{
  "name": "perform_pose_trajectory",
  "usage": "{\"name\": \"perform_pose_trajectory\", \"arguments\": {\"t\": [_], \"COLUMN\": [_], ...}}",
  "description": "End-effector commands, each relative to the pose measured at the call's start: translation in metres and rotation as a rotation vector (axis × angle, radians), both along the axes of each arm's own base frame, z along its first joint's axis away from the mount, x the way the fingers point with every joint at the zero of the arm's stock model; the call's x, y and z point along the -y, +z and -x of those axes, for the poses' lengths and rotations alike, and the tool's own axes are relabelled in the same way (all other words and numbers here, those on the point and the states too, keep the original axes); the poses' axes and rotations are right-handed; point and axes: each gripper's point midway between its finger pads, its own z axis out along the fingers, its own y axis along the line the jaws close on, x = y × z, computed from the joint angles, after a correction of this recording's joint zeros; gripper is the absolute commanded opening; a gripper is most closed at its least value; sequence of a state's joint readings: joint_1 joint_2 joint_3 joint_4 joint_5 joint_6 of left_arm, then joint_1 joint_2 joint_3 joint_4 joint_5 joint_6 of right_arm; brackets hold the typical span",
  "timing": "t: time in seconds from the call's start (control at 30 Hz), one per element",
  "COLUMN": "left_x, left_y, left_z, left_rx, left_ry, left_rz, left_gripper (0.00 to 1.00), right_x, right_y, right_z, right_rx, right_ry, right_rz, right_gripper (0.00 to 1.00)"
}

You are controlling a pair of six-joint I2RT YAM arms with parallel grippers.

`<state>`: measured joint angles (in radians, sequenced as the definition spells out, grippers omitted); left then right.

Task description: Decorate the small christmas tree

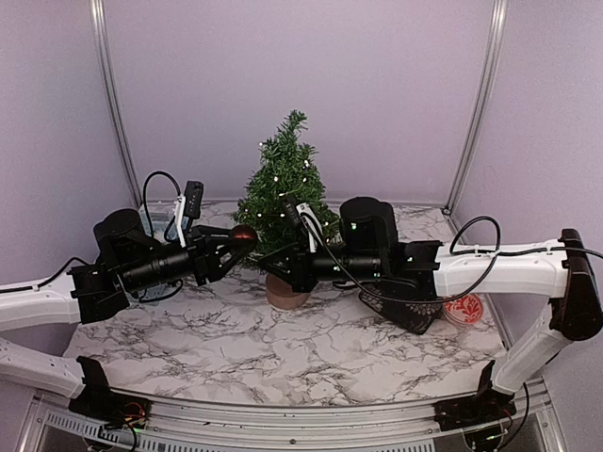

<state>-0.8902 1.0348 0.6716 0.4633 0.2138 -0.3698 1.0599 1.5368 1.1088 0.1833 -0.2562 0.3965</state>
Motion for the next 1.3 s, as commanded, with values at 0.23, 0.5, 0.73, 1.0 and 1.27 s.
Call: {"name": "perform_pose_trajectory", "arguments": {"t": [0.23, 0.5, 0.73, 1.0, 1.27], "left_x": [0.008, 0.014, 0.014, 0.01, -0.005], "left_y": [-0.022, -0.023, -0.02, -0.013, -0.019], "left_z": [-0.023, -0.032, -0.034, -0.031, -0.026], "left_rx": [-0.084, -0.078, -0.058, -0.039, -0.051], "left_ry": [0.084, 0.103, 0.113, 0.11, 0.144], "left_rz": [0.0, -0.008, -0.014, 0.0, 0.004], "left_gripper": [0.36, 0.36, 0.36, 0.36, 0.36], "right_x": [0.013, 0.017, 0.024, 0.01, 0.002], "right_y": [-0.017, -0.03, -0.032, -0.023, -0.02], "right_z": [-0.021, -0.03, -0.041, -0.037, -0.029], "right_rx": [0.037, 0.033, 0.043, 0.053, 0.063], "right_ry": [-0.11, -0.152, -0.203, -0.132, -0.09], "right_rz": [0.146, 0.216, 0.243, 0.214, 0.22], "right_gripper": [0.0, 0.0, 0.0, 0.0, 0.0]}}
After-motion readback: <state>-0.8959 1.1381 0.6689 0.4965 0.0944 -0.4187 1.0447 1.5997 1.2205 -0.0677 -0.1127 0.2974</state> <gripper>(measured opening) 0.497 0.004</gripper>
